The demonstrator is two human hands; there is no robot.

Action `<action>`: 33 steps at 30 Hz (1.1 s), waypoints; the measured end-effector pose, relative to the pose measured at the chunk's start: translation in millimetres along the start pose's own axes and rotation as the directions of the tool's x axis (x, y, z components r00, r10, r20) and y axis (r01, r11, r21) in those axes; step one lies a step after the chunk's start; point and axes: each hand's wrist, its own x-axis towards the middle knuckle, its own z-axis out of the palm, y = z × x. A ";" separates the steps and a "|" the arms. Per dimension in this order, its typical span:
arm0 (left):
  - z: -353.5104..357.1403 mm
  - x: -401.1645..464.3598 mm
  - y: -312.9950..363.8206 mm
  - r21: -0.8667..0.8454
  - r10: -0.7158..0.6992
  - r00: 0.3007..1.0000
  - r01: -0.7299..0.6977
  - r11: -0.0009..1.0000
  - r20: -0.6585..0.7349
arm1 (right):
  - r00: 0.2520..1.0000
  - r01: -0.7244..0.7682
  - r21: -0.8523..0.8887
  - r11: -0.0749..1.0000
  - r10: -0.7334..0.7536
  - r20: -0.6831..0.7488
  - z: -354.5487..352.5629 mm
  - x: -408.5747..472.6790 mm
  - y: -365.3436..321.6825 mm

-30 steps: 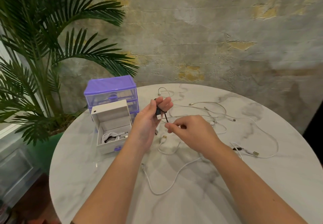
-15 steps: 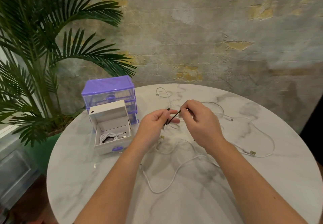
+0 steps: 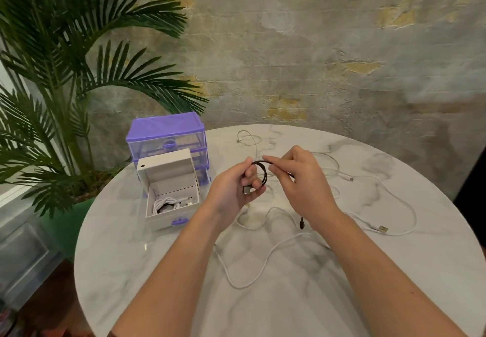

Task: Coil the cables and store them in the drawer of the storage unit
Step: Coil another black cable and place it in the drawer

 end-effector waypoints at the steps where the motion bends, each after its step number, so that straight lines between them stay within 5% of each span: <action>1: -0.3 -0.4 0.1 -0.023 -0.004 1.000 0.004 1.000 0.003 | 1.000 -0.004 0.016 1.000 0.004 -0.017 1.0 0.5 -0.6; 10: -3.7 -1.7 0.6 -0.132 -0.039 0.999 0.044 0.990 0.035 | 0.973 -0.200 0.081 0.976 0.189 0.131 1.0 0.0 -10.5; 14: -0.5 -2.8 -0.2 -0.121 -0.040 0.998 0.047 0.992 0.056 | 0.896 -0.440 0.351 0.826 0.381 0.227 -6.4 2.8 -12.9; 18: -1.2 -2.9 0.3 -0.105 -0.015 0.996 0.024 0.994 0.082 | 0.865 -0.498 0.418 0.760 0.403 0.299 -9.7 3.5 -14.3; 22: -2.6 -1.6 -0.1 0.100 0.078 0.995 -0.084 0.991 0.066 | 0.825 -0.562 0.474 0.678 0.423 0.374 -18.3 4.6 -17.4; 27: -1.0 0.9 -5.1 0.519 0.229 0.972 -0.170 0.837 -0.050 | 0.834 -0.543 0.400 0.739 0.417 0.361 -18.8 4.9 -15.9; 33: -5.7 7.4 -10.8 0.602 0.281 0.930 -0.085 0.794 -0.238 | 0.872 -0.472 0.248 0.846 0.408 0.271 -11.6 4.3 -3.7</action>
